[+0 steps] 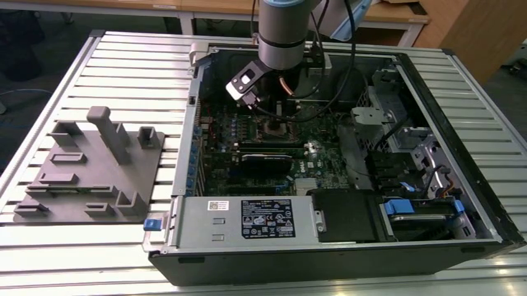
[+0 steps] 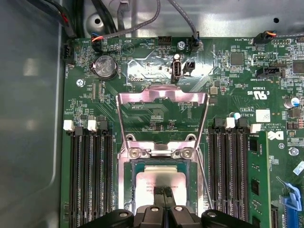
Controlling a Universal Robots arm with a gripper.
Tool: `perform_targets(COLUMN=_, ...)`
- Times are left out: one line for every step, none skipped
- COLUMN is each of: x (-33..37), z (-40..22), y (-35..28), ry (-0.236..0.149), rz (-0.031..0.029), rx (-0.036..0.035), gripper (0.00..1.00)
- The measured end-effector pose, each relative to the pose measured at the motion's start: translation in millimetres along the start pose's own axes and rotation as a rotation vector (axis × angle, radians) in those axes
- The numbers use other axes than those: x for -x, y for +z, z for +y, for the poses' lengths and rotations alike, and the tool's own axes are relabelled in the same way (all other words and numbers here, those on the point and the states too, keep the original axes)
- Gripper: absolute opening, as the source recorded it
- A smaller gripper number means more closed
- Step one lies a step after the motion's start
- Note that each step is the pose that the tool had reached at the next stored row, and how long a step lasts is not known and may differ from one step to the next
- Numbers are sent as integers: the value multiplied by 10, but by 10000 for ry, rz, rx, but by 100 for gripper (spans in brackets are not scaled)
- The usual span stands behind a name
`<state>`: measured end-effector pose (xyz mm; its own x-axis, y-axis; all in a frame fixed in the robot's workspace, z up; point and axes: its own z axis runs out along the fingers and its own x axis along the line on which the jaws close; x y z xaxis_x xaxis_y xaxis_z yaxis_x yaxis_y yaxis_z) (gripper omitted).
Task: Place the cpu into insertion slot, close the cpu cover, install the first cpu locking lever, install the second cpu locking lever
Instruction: 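Place the cpu into insertion slot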
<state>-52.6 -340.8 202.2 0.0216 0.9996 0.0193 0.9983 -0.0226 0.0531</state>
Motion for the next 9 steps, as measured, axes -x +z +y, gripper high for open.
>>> perform_targets(x=-1, z=0, y=8, ry=1, rz=4, rx=3, gripper=11)
perform_targets(x=0, z=-1, y=19, ry=0, rz=4, rx=2, gripper=11)
perform_targets(x=0, z=-1, y=24, ry=0, rz=2, rx=2, gripper=11)
perform_targets(x=0, z=-1, y=23, ry=0, rz=1, rx=1, gripper=11)
perform_targets(x=0, z=-1, y=23, ry=0, rz=0, rx=0, gripper=11)
perform_targets(x=0, z=-1, y=24, ry=0, rz=0, rx=0, gripper=11)
perform_targets(x=0, z=-1, y=28, ry=0, rz=2, rx=2, gripper=11)
perform_targets(x=1, z=-2, y=35, ry=0, rz=-4, rx=-3, gripper=11)
perform_targets(x=3, z=-3, y=41, ry=0, rz=-12, rx=-7, gripper=11)
